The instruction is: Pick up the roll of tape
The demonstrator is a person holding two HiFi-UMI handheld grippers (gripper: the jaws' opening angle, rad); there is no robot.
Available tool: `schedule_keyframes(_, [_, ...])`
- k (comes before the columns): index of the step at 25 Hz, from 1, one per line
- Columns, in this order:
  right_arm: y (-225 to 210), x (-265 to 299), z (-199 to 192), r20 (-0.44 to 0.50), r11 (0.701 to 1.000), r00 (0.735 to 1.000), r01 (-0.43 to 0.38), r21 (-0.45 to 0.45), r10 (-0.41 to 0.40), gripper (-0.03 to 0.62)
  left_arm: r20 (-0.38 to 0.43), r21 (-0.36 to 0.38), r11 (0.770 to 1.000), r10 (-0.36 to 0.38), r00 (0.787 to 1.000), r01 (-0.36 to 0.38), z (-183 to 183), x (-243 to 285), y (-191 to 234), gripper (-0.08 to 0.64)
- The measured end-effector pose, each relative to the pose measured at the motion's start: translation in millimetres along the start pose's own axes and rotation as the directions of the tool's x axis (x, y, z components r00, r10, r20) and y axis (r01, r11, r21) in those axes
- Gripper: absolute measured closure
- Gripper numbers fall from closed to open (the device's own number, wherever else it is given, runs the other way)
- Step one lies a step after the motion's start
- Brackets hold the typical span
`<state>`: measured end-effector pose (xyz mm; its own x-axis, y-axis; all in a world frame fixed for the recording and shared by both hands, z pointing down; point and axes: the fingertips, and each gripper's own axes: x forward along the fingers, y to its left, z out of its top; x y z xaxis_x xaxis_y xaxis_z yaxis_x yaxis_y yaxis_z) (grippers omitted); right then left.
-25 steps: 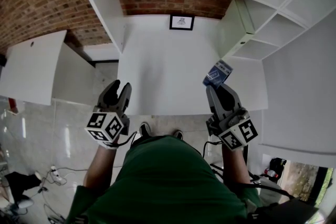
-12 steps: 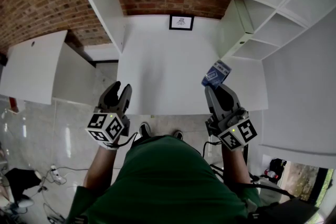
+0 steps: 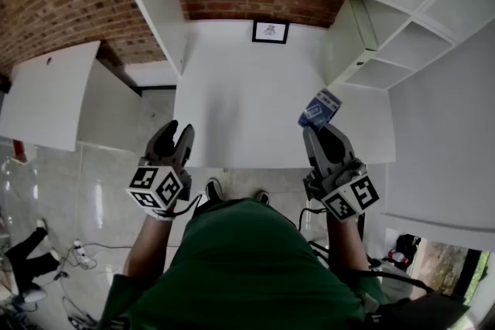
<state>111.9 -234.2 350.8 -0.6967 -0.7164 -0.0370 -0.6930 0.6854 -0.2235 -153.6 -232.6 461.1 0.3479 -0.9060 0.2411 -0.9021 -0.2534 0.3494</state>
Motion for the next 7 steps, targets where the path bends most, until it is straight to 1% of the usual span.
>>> schedule_keyframes(7, [9,10,-5,-0.009,1.000,1.000,0.008,-0.006,-0.008,0.528,-0.002,-0.015,1.000,-0.005,1.000,0.005,-1,-2,13,0.377])
